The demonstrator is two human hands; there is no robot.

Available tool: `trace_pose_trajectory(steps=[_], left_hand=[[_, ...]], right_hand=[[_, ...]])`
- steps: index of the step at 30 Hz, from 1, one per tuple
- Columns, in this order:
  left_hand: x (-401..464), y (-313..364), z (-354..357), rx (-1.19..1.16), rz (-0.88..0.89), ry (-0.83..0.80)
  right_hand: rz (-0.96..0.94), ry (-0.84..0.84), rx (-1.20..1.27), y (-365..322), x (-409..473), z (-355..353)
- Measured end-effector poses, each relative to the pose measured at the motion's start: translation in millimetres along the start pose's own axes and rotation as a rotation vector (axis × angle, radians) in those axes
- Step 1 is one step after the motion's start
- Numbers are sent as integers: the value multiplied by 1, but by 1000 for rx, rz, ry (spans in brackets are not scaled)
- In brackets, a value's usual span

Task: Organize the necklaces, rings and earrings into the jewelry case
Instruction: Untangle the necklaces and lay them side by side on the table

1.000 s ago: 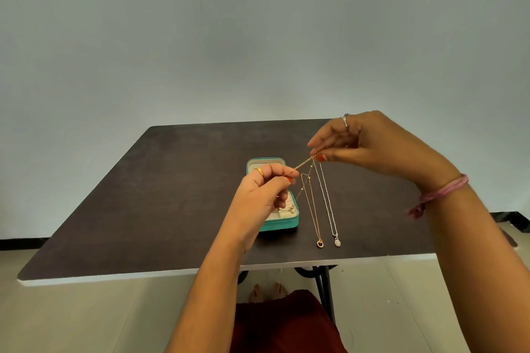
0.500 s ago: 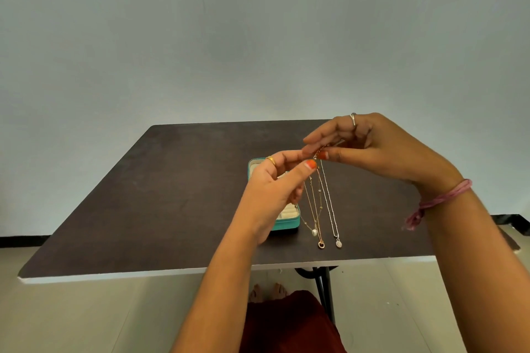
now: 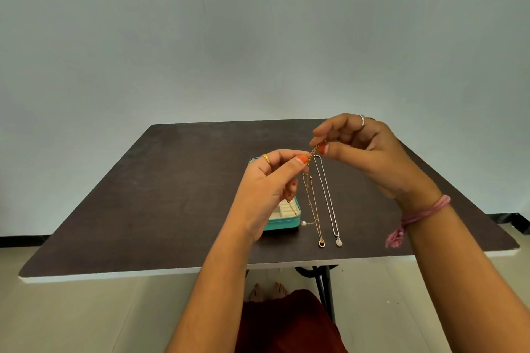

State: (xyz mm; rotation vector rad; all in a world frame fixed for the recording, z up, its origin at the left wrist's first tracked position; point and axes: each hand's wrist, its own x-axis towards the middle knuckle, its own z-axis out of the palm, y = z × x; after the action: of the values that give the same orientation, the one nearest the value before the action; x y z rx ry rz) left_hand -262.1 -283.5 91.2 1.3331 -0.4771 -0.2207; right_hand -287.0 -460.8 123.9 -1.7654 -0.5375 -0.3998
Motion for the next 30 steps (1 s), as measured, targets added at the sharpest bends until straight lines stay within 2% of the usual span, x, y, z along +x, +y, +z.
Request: trace_pose_trajectory(steps=[8, 16, 24, 30], left_hand=[[-1, 4, -3, 3, -22, -91], [-3, 3, -4, 13, 1, -48], [0, 1, 0, 178, 54, 51], [1, -2, -1, 163, 82, 53]], right_hand=[[45, 177, 536, 0, 1, 19], [88, 280, 481, -1, 5, 22], [161, 275, 522, -2, 6, 18], [225, 255, 577, -6, 5, 18]])
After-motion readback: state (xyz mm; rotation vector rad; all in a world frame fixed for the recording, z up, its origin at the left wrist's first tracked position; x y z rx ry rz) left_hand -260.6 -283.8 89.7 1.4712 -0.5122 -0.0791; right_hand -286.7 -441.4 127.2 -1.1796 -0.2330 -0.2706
